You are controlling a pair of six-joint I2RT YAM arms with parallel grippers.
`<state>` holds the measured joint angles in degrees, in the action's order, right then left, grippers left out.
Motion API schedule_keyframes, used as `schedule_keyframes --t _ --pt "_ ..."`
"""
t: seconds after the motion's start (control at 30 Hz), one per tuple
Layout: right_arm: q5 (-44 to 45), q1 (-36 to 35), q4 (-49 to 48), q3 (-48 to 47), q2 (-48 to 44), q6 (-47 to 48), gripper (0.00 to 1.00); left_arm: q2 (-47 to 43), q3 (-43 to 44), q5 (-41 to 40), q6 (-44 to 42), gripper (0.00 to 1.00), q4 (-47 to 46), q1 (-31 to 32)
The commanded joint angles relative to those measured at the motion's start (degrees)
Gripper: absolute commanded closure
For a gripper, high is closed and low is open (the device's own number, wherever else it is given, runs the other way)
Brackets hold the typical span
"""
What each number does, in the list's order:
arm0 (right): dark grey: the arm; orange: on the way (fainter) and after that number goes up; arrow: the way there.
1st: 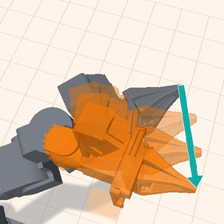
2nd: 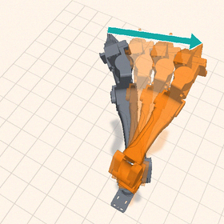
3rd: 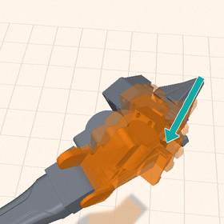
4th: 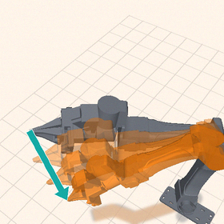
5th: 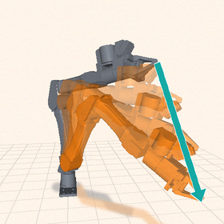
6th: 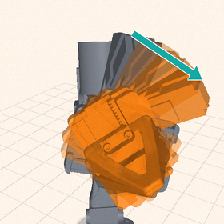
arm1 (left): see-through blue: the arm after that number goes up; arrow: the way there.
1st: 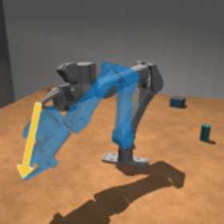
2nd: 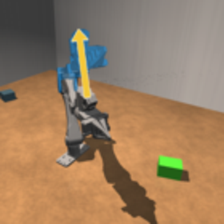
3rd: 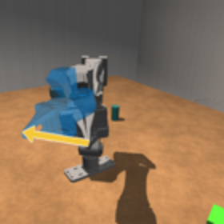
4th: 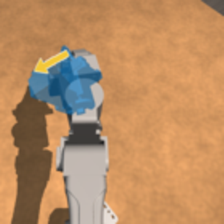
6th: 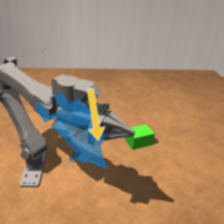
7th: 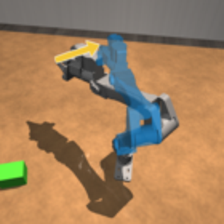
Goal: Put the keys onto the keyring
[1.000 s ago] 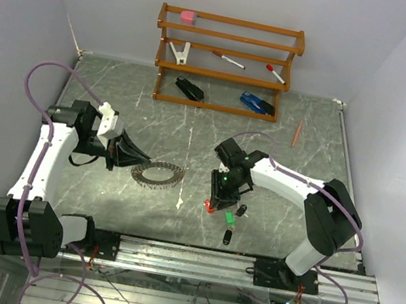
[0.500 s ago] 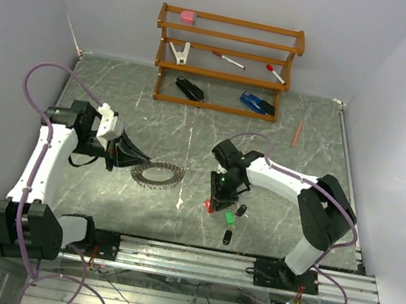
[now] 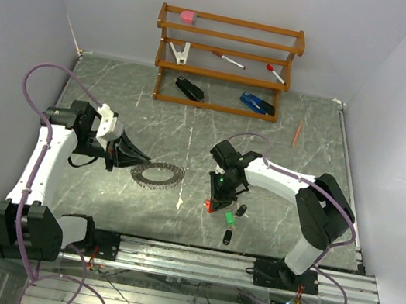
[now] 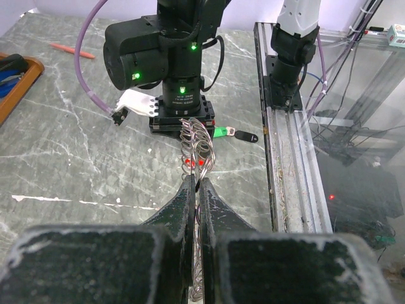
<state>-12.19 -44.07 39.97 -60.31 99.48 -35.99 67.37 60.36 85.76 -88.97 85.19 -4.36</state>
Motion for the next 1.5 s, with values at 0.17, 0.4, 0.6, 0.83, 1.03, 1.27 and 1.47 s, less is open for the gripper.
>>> schedule_keyframes --t 0.17,0.4,0.6,0.83,1.03,1.27,1.47 --pt "2.8 -0.3 1.2 0.4 0.3 1.3 0.89 -1.4 0.0 4.3 -2.0 0.93 0.3 -0.2" --pt "3.9 -0.3 2.5 0.6 0.7 1.8 0.92 -1.2 0.1 4.4 -1.9 0.93 0.3 -0.3" --pt "3.8 -0.4 2.4 0.6 0.5 2.0 0.92 -1.1 0.0 4.4 -2.0 0.93 0.3 -0.3" --pt "2.8 -1.0 1.3 0.6 1.2 3.2 1.0 -1.0 0.2 4.5 -1.9 0.93 0.3 -0.3" --pt "4.2 -1.2 -0.1 0.9 -2.7 5.1 1.0 -0.9 1.1 5.0 -0.6 0.93 0.3 -0.3" --pt "2.8 -0.8 0.6 -3.4 -10.6 11.5 1.0 0.2 1.7 4.4 -1.2 0.93 0.4 -0.4" --pt "-5.6 -0.2 0.1 -8.4 -16.0 16.9 1.0 -0.7 1.5 3.4 -2.9 0.93 0.3 -0.3"
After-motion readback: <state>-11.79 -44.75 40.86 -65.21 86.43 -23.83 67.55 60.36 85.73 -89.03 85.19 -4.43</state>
